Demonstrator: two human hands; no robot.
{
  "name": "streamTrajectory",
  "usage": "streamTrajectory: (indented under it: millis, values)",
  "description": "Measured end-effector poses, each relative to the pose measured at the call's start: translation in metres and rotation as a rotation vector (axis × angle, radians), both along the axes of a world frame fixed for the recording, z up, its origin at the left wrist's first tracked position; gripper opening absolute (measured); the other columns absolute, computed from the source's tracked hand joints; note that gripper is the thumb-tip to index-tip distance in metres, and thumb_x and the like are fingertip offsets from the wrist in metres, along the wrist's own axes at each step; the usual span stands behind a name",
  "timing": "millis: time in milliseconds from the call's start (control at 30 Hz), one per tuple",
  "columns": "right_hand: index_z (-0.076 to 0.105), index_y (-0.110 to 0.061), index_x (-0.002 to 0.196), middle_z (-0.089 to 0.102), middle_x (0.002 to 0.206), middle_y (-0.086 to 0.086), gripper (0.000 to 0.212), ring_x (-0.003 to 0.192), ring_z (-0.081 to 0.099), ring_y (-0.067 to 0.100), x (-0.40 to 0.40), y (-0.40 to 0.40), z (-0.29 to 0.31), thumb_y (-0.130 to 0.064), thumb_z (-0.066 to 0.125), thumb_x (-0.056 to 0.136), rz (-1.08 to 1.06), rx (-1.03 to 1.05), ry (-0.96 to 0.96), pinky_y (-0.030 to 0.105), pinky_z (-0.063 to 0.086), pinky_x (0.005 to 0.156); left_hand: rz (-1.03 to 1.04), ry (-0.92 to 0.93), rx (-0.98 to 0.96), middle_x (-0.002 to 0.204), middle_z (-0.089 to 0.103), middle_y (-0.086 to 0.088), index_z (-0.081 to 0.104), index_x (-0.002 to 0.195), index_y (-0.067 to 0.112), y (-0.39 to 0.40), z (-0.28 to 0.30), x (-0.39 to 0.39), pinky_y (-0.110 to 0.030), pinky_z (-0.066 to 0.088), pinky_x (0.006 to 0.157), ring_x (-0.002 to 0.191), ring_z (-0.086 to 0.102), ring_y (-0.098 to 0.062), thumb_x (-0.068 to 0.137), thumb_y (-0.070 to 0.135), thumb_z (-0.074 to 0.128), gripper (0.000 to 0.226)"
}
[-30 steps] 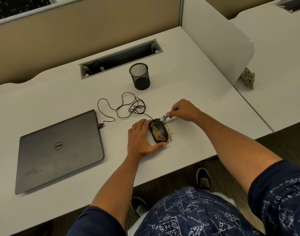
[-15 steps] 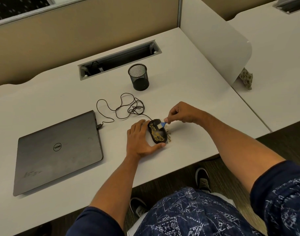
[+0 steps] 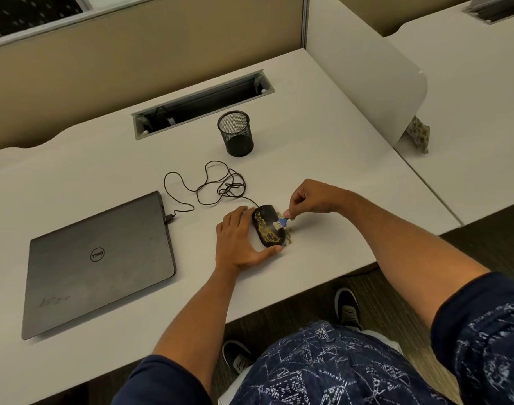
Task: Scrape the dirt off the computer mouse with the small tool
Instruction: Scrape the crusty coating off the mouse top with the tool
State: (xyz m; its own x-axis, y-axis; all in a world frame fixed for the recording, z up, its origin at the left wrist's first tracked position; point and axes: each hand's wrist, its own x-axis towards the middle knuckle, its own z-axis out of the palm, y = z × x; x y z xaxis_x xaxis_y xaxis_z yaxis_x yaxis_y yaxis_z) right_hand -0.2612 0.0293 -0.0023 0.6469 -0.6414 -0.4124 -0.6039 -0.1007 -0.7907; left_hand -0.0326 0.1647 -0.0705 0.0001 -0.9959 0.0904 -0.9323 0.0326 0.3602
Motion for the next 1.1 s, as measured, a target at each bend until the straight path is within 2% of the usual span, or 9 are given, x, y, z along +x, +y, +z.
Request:
streamTrajectory:
  millis: [67, 133, 233, 300, 433, 600, 767, 933, 1100]
  values:
    - [0.081, -0.014, 0.076, 0.065, 0.060, -0.004, 0.019, 0.056, 0.043, 0.004, -0.002, 0.001, 0.002, -0.032, 0.082, 0.080, 0.072, 0.010, 0.049, 0.021, 0.033, 0.058, 0.006, 0.001, -0.004, 0.147, 0.047, 0.002, 0.045, 0.147, 0.026, 0.000, 0.000, 0.000, -0.039, 0.038, 0.104, 0.132, 0.043, -0.021, 0.061, 0.101, 0.051, 0.115]
    - [0.081, -0.012, 0.076, 0.066, 0.063, -0.002, 0.017, 0.058, 0.042, 0.008, -0.003, 0.001, 0.004, -0.029, 0.083, 0.080, 0.121, 0.014, 0.070, 0.026, 0.033, 0.060, 0.010, -0.001, -0.004, 0.146, 0.047, 0.003, 0.045, 0.146, 0.026, 0.000, 0.000, 0.000, -0.038, 0.037, 0.103, 0.132, 0.043, -0.021, 0.060, 0.101, 0.052, 0.114]
    - [0.081, -0.016, 0.074, 0.060, 0.055, -0.009, 0.018, 0.050, 0.039, 0.003, -0.004, 0.000, 0.005, -0.033, 0.083, 0.079, 0.055, 0.008, 0.004, 0.012, 0.031, 0.050, 0.008, -0.002, 0.005, 0.148, 0.046, 0.002, 0.044, 0.147, 0.026, 0.000, 0.000, 0.000, -0.038, 0.037, 0.105, 0.133, 0.042, -0.021, 0.060, 0.101, 0.053, 0.115]
    - [0.081, -0.017, 0.074, 0.059, 0.056, -0.004, 0.020, 0.053, 0.038, 0.004, -0.002, 0.001, 0.004, -0.036, 0.082, 0.080, 0.013, -0.013, -0.029, 0.012, 0.031, 0.050, 0.007, 0.002, 0.008, 0.148, 0.045, 0.002, 0.043, 0.148, 0.026, 0.000, 0.000, 0.000, -0.039, 0.037, 0.106, 0.134, 0.042, -0.021, 0.060, 0.100, 0.053, 0.115]
    - [0.081, -0.015, 0.076, 0.066, 0.069, 0.016, 0.021, 0.062, 0.044, 0.014, 0.000, 0.005, 0.002, -0.036, 0.082, 0.080, 0.027, -0.019, -0.011, 0.028, 0.034, 0.060, 0.003, 0.006, 0.014, 0.149, 0.045, 0.001, 0.043, 0.148, 0.025, 0.000, 0.001, 0.000, -0.039, 0.037, 0.107, 0.135, 0.041, -0.022, 0.060, 0.101, 0.051, 0.116]
    - [0.080, -0.014, 0.074, 0.061, 0.056, -0.003, 0.019, 0.051, 0.039, 0.005, 0.000, 0.008, 0.004, -0.032, 0.082, 0.080, 0.128, -0.028, 0.029, 0.022, 0.031, 0.054, 0.009, 0.007, 0.008, 0.149, 0.046, 0.001, 0.044, 0.148, 0.025, 0.001, 0.002, 0.000, -0.039, 0.037, 0.106, 0.134, 0.042, -0.022, 0.060, 0.101, 0.053, 0.116]
    - [0.080, -0.016, 0.074, 0.065, 0.062, 0.010, 0.020, 0.056, 0.043, 0.009, 0.002, 0.008, 0.006, -0.035, 0.082, 0.079, 0.039, -0.069, -0.033, 0.023, 0.034, 0.055, 0.007, 0.012, 0.020, 0.150, 0.045, 0.000, 0.044, 0.149, 0.025, 0.001, 0.003, -0.001, -0.038, 0.034, 0.108, 0.136, 0.040, -0.022, 0.056, 0.102, 0.055, 0.121]
    - [0.078, -0.013, 0.071, 0.056, 0.049, -0.010, 0.020, 0.047, 0.040, 0.004, 0.004, 0.013, 0.003, -0.031, 0.083, 0.079, 0.124, -0.081, 0.037, 0.013, 0.032, 0.048, 0.005, 0.021, 0.011, 0.148, 0.047, 0.000, 0.045, 0.148, 0.024, 0.002, 0.005, -0.002, -0.037, 0.035, 0.106, 0.134, 0.042, -0.021, 0.052, 0.102, 0.058, 0.124]
    - [0.077, -0.010, 0.071, 0.052, 0.046, -0.012, 0.022, 0.046, 0.040, 0.004, 0.006, 0.016, 0.008, -0.030, 0.083, 0.079, 0.175, -0.085, 0.097, 0.019, 0.033, 0.051, 0.012, 0.018, 0.007, 0.148, 0.047, 0.001, 0.046, 0.147, 0.024, 0.002, 0.005, -0.002, -0.036, 0.034, 0.106, 0.134, 0.043, -0.021, 0.053, 0.102, 0.058, 0.122]
